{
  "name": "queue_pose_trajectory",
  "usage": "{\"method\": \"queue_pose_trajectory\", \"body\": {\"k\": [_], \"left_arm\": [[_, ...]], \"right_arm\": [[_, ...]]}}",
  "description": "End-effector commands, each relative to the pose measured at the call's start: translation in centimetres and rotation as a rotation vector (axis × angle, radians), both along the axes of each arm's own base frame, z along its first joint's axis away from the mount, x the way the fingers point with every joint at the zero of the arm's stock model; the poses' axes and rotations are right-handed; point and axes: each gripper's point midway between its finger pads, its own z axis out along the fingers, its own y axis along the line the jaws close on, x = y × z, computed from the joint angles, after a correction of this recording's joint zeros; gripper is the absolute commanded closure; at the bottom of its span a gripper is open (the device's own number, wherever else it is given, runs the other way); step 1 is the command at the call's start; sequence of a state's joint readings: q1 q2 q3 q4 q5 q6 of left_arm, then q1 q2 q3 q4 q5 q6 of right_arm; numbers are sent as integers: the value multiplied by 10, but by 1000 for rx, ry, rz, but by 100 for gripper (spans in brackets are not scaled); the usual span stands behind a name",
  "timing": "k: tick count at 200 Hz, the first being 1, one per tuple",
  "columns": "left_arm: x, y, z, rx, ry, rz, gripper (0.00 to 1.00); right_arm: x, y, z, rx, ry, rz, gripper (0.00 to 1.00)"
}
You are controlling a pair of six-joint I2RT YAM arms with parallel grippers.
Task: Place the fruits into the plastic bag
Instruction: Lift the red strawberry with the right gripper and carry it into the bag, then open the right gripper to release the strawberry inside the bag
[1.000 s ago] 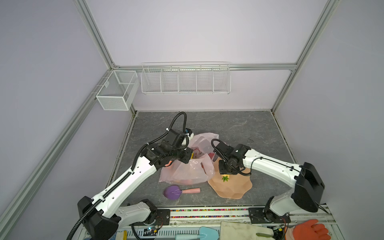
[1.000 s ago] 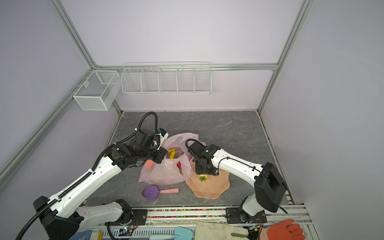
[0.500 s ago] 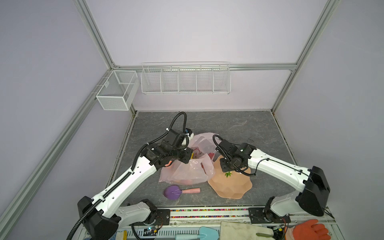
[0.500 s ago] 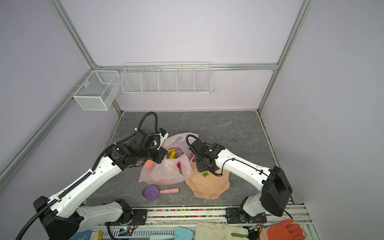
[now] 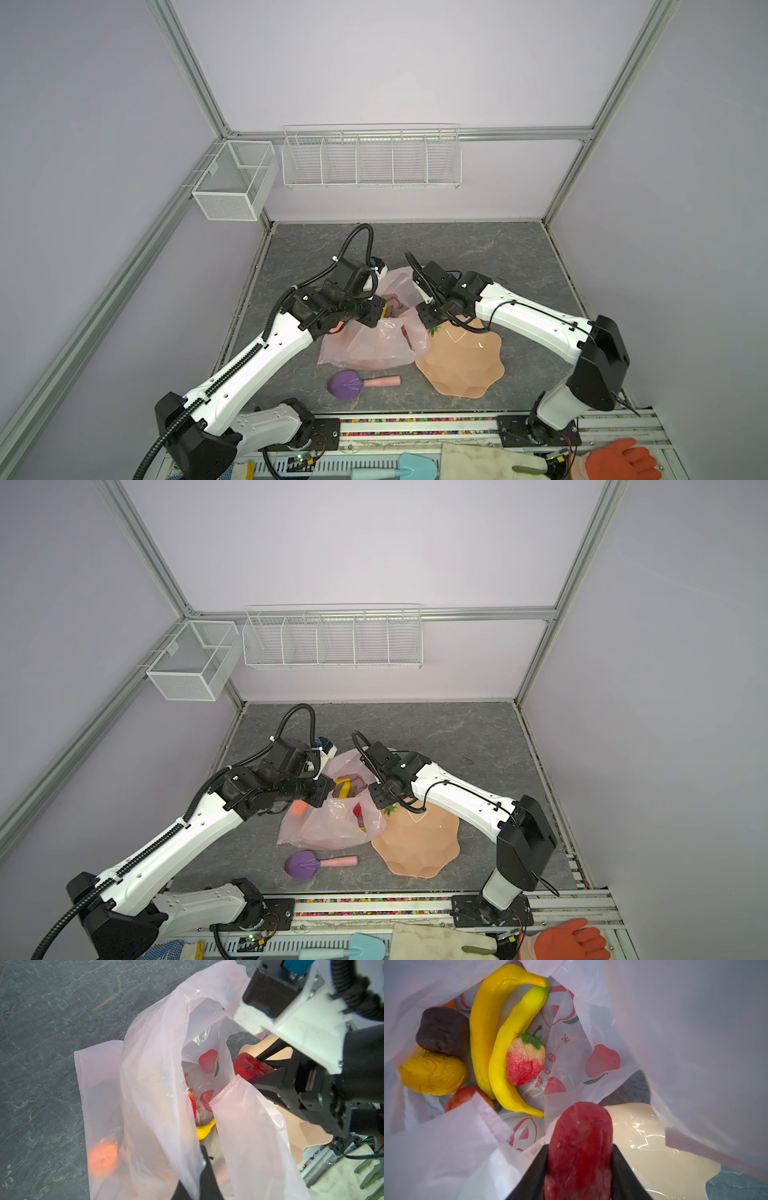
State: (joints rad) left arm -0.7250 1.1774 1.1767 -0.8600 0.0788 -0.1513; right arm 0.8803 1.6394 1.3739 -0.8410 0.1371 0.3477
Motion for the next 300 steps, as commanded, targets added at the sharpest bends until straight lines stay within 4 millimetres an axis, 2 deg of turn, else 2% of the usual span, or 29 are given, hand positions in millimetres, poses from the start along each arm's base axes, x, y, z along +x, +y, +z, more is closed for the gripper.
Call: {"method": "queue_pose_trajectory", "body": {"k": [1,37,97,154,198,232,259,300], "left_arm": [[1,-1,7,9,-12,-10,100],[3,-2,8,10,-15,-11,100],[4,-7,8,1,-9,-19,100],[3,-6,8,-1,-11,-25,100],[2,-5,8,-3,-13,-24,100],[1,-3,7,-2,-15,-20,100],[0,0,6,6,-20,-14,100],[-1,4,6,13,-29,-5,100]], "right_arm": [[-2,17,2,35,3,64,67],[-6,34,1,99,33,55,68],[-7,80,-1,346,144,-71,70],[6,105,-20,424,224,-213,69],[17,122,-45,460,306,-378,68],[20,125,-64,465,364,-496,65],[19,125,-69,458,386,-527,52],[14,117,-55,453,362,-497,14]]}}
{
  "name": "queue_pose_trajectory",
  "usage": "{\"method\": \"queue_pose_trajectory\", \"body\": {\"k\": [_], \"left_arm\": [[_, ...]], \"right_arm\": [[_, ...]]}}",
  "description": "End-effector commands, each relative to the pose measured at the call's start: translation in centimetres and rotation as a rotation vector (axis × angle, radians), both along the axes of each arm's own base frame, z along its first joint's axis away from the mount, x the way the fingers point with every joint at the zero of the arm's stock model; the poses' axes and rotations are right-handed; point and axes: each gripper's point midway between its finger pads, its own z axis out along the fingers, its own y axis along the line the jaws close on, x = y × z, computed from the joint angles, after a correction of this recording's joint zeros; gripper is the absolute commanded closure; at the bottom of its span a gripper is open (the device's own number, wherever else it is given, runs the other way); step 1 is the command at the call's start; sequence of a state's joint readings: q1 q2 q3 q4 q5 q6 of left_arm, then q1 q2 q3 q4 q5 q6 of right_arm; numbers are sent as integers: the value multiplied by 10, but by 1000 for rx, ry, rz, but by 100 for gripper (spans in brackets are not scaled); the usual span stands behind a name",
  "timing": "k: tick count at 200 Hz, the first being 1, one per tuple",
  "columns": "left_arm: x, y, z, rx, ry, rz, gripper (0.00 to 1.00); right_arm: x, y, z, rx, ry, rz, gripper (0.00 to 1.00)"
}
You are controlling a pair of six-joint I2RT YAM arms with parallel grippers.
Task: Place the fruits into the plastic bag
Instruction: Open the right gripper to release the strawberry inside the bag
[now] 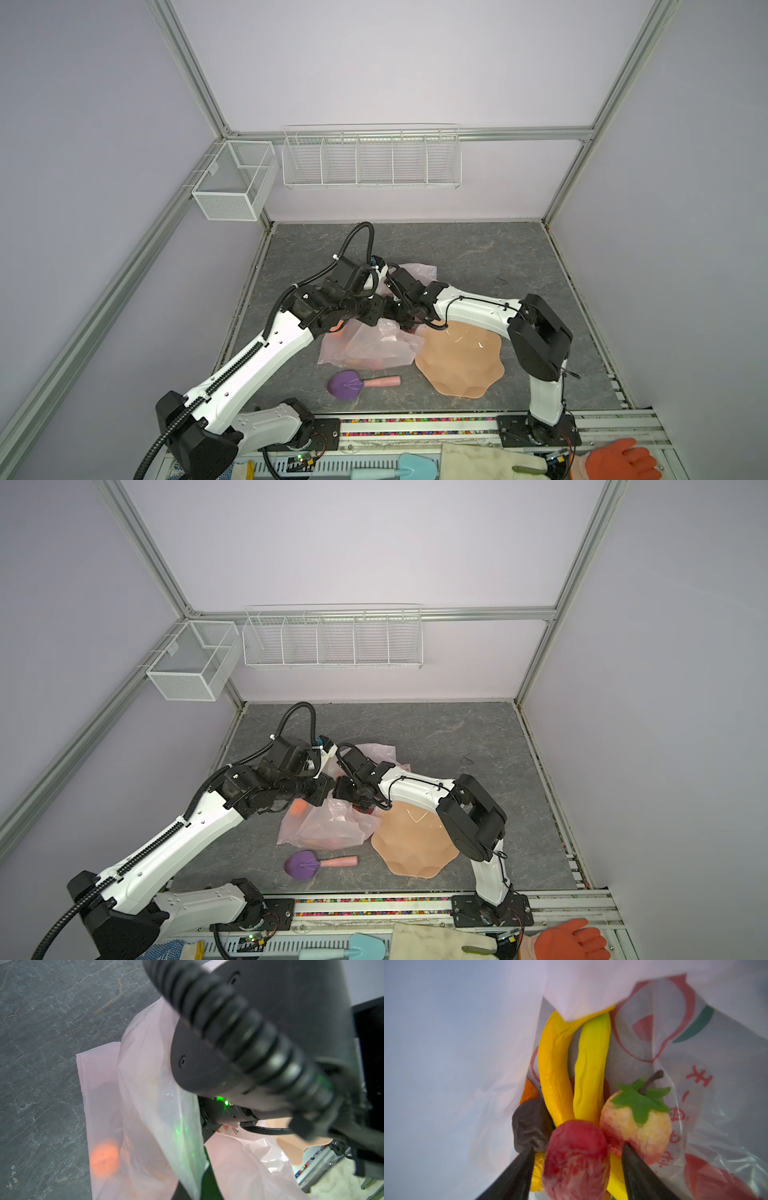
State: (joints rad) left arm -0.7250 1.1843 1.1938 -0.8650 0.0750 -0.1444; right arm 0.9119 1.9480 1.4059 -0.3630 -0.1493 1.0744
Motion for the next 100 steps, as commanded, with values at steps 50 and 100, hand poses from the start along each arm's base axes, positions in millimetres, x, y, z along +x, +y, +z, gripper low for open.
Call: {"method": "queue_pose_trajectory", "body": {"k": [50,100], "left_arm": [[-4,7,-1,15,-22,4,100],[-3,6,-2,11,-22,8,100]], "right_arm": [[-13,-34,41,-40,-94,23,6],[-24,-67,70,-95,-175,49,8]]}}
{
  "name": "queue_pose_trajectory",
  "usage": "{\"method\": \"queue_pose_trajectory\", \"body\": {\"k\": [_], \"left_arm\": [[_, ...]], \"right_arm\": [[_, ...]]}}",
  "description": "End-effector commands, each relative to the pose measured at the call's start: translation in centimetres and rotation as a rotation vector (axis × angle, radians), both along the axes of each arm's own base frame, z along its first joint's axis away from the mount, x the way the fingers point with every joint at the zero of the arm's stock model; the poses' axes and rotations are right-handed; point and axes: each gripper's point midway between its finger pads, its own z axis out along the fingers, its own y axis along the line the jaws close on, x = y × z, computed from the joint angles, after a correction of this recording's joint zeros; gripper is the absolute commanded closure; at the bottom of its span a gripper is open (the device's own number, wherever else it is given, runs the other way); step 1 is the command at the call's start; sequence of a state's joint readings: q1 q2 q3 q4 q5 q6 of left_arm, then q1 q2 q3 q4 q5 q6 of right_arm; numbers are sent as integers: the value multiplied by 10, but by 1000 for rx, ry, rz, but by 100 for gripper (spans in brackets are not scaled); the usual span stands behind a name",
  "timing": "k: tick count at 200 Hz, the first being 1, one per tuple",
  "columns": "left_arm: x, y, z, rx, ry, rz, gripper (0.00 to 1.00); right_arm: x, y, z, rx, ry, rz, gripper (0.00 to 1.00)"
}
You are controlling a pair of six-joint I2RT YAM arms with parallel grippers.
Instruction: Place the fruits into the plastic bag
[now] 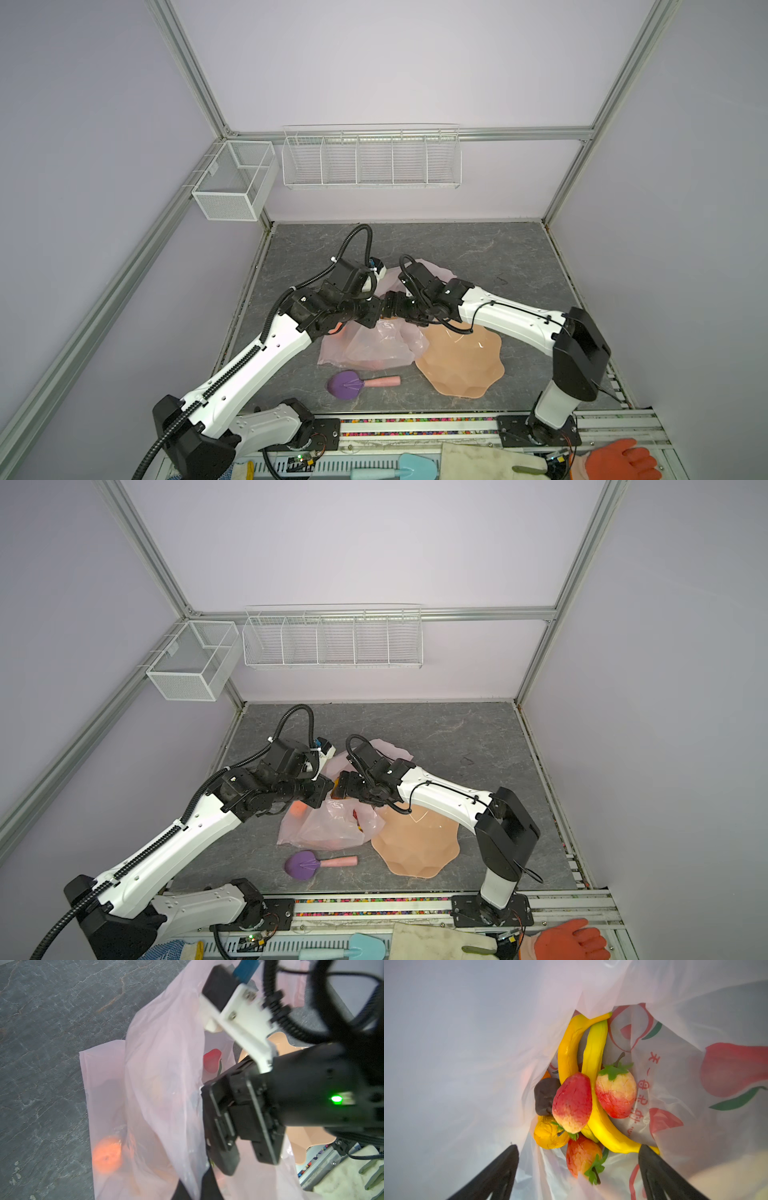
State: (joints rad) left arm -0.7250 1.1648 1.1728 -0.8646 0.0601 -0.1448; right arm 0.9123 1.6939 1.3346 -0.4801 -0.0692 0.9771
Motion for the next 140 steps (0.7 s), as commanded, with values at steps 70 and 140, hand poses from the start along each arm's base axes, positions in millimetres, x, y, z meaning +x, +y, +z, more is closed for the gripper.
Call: {"method": "queue_pose_trajectory", "body": {"k": [70,140], "left_arm": [[0,-6,7,-35,-22,-19,100],[-1,-15,13,-80,-17,-43,100]], "right_arm": [[-20,-85,47,-194,-178,32,11],[-15,-142,60,-444,-306,150,11]]}}
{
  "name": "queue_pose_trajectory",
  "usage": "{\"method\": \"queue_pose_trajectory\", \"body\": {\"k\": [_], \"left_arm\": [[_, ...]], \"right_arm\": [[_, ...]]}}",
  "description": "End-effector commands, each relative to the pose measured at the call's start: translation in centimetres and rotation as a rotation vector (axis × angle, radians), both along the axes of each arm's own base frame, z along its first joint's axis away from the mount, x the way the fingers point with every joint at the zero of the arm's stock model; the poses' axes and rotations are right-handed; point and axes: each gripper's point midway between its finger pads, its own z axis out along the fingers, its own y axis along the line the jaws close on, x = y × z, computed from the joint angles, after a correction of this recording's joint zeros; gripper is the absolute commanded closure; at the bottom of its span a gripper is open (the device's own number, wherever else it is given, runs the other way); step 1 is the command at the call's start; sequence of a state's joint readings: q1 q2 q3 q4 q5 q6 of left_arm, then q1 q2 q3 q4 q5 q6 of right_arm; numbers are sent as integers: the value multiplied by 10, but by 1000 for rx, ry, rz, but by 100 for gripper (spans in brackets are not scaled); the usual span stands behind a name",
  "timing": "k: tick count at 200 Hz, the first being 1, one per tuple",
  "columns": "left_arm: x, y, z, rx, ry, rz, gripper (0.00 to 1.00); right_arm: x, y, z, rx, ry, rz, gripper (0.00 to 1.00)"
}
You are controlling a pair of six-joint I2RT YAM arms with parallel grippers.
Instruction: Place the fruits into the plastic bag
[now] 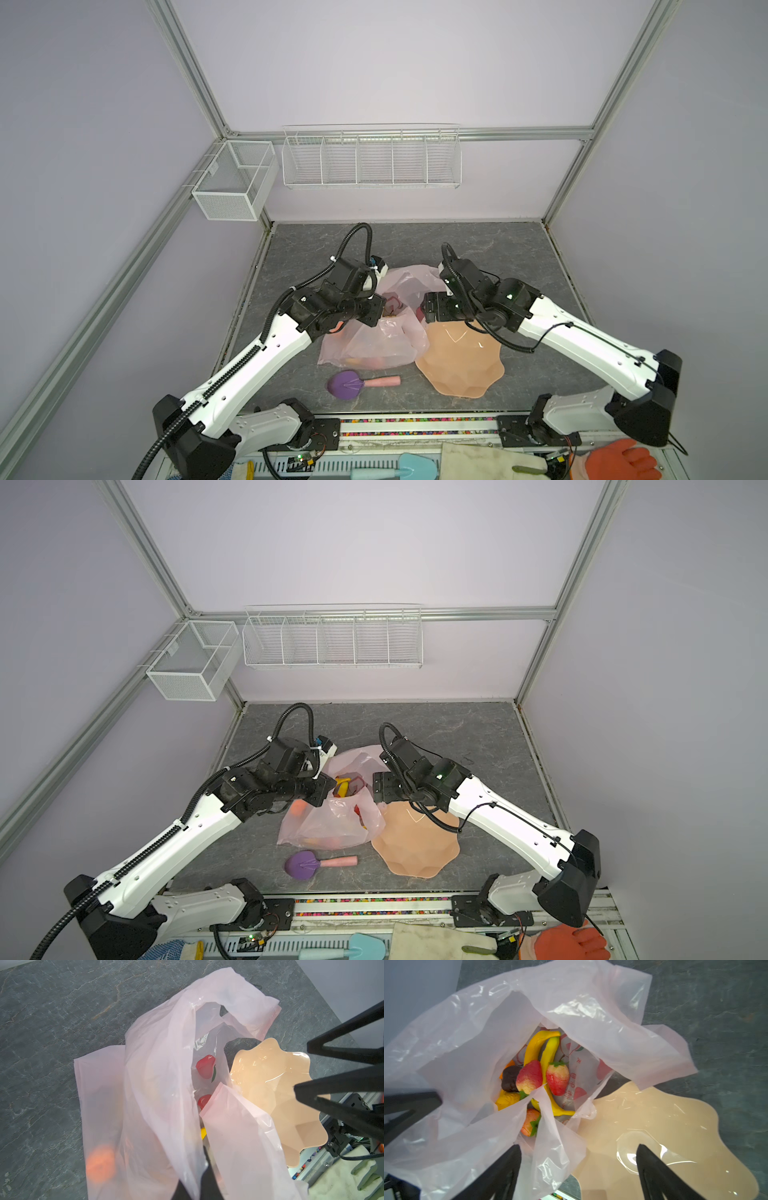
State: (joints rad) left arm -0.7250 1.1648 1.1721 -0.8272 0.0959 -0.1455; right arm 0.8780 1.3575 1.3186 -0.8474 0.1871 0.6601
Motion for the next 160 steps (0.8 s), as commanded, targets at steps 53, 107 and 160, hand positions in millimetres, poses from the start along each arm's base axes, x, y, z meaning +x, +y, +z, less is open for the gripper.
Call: {"method": "queue_pose_trajectory", "body": {"k": [53,107,160], "left_arm": [[-2,-8,12,-47,-5,-24,100],[-3,-9,14,-46,-2,-33,100],[-2,-7,17,-33,-8,-27,100]], "right_arm": [[31,-18,-33,-327,-100,213,11],[81,-8,-47,-498,-161,259,10],[103,-9,-58,-588,-157,292,6]]}}
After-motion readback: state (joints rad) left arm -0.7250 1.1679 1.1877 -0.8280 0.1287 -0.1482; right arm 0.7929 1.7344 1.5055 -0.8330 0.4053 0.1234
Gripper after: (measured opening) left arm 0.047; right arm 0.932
